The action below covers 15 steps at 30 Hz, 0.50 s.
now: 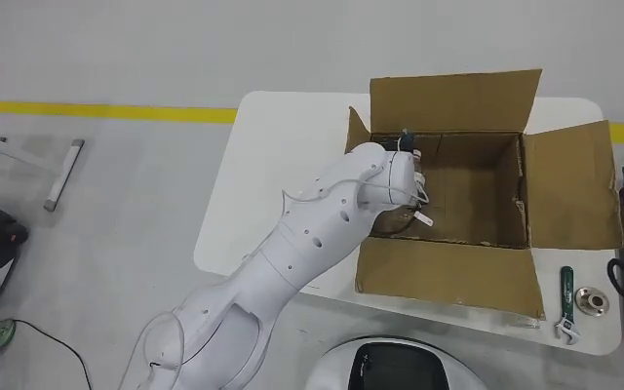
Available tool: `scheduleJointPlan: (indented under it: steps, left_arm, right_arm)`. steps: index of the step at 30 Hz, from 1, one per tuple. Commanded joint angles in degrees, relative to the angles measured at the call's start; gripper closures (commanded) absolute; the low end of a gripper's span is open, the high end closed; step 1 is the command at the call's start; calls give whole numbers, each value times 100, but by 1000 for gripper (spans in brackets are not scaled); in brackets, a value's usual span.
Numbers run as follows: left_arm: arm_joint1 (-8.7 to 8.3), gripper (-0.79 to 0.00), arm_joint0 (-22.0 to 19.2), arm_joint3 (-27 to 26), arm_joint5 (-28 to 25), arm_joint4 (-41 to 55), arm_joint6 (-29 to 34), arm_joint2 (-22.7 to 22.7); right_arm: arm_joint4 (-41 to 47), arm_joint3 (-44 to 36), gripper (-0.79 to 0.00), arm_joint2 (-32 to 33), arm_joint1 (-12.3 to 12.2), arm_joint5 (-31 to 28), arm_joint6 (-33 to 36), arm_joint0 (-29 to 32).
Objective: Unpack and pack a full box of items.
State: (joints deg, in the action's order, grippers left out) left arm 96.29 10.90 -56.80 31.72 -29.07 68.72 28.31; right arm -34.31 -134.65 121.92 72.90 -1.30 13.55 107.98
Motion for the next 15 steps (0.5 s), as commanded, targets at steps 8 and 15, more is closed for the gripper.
scheduleJointPlan:
  steps: [8, 15]
  left_arm:
    - [150, -785, -60, 275, -191, 23, -29, -14]
    - [97, -785, -30, -171, -831, -148, -552, 250]
  right_arm:
    - [20, 0, -240, 76, 7, -56, 165, 42]
    - [432, 0, -219, 543, -25, -64, 868, 22]
